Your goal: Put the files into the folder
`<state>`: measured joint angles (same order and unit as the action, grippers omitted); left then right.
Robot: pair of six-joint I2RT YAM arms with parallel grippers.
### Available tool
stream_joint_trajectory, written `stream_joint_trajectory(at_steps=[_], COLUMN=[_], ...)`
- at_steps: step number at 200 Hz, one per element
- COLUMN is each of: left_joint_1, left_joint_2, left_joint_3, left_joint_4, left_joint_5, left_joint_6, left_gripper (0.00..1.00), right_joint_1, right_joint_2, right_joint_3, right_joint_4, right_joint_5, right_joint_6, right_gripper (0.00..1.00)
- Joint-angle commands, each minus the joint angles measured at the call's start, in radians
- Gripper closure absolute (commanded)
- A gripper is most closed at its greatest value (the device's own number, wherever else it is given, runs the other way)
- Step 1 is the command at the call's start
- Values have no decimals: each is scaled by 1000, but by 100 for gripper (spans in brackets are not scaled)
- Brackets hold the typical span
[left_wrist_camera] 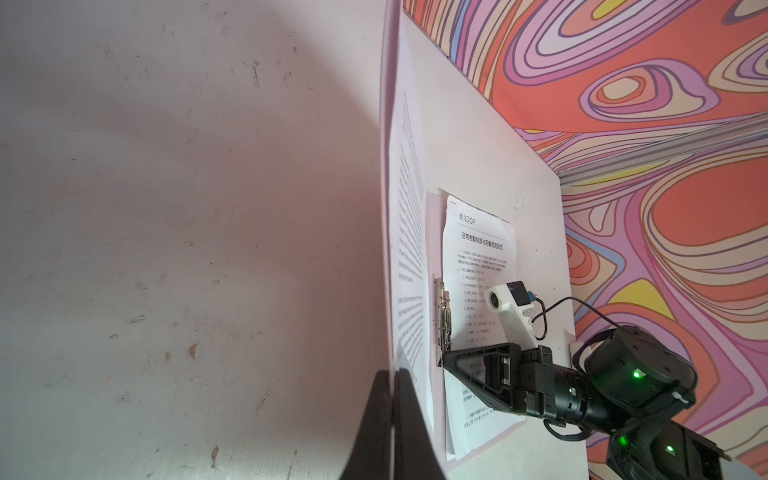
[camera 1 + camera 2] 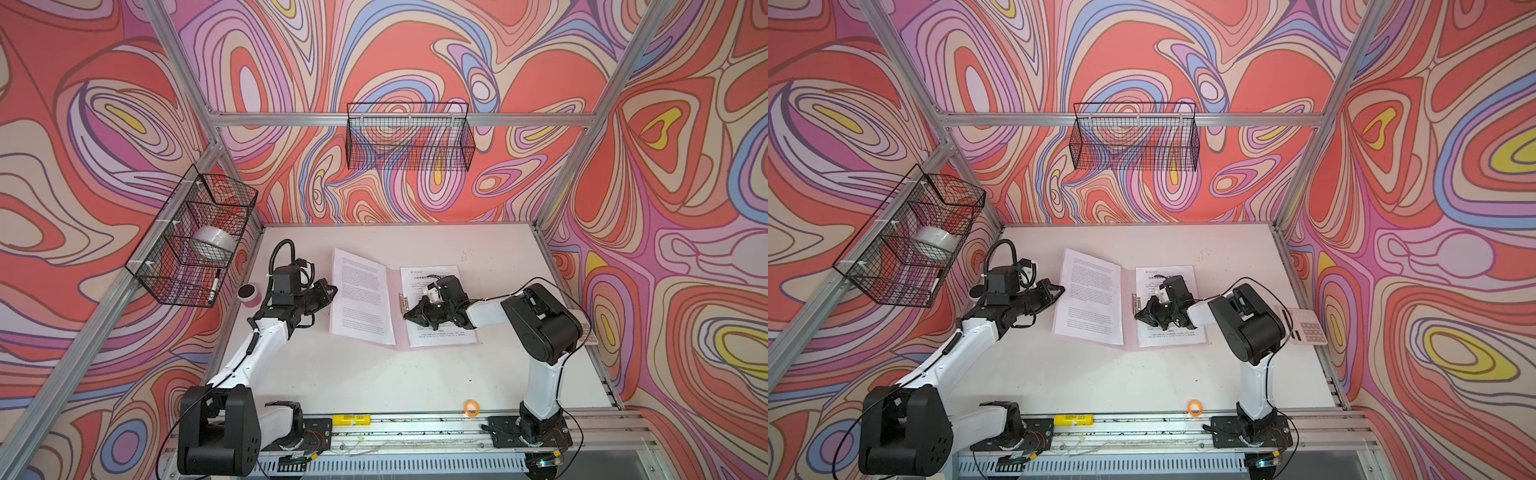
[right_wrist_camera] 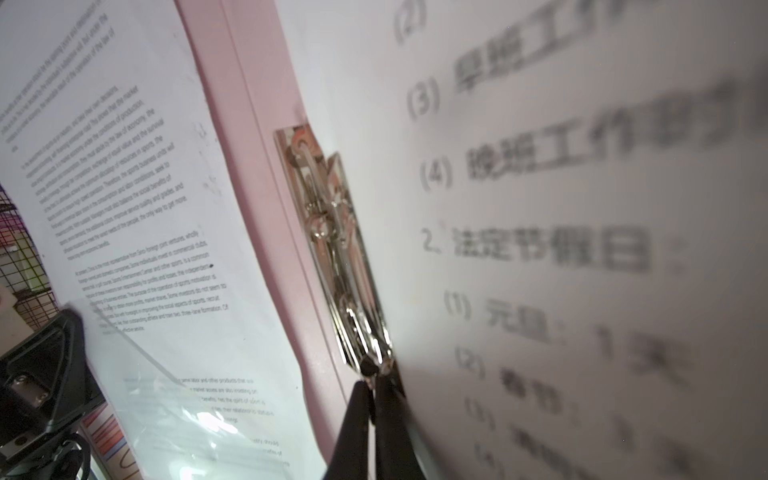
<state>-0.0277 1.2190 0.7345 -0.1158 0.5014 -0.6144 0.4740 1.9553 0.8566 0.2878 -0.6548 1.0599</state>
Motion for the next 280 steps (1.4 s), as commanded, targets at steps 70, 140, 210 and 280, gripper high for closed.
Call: stream_joint_trajectory(at_steps=[70, 140, 210, 280], left_joint_1=[-16, -51, -61, -66], left_joint_2=[21, 26, 1, -29], left_joint_3=[16, 35, 39, 39], left_joint_4=[42, 18, -5, -44], left_joint_5=[13, 2, -9, -28], left_joint_6=[-1, 4, 12, 27], left_gripper=[100, 100, 100, 100], right_joint_1=[-18, 70, 84, 88], right_joint_2=[102, 166, 124, 116], right_joint_3=[-1, 84, -2, -49], right_joint_4=[-340, -196, 179, 273], right_joint_5=[219, 119, -40, -47], right_joint_6=[-21, 96, 374, 412], right_gripper=[100, 100, 100, 100])
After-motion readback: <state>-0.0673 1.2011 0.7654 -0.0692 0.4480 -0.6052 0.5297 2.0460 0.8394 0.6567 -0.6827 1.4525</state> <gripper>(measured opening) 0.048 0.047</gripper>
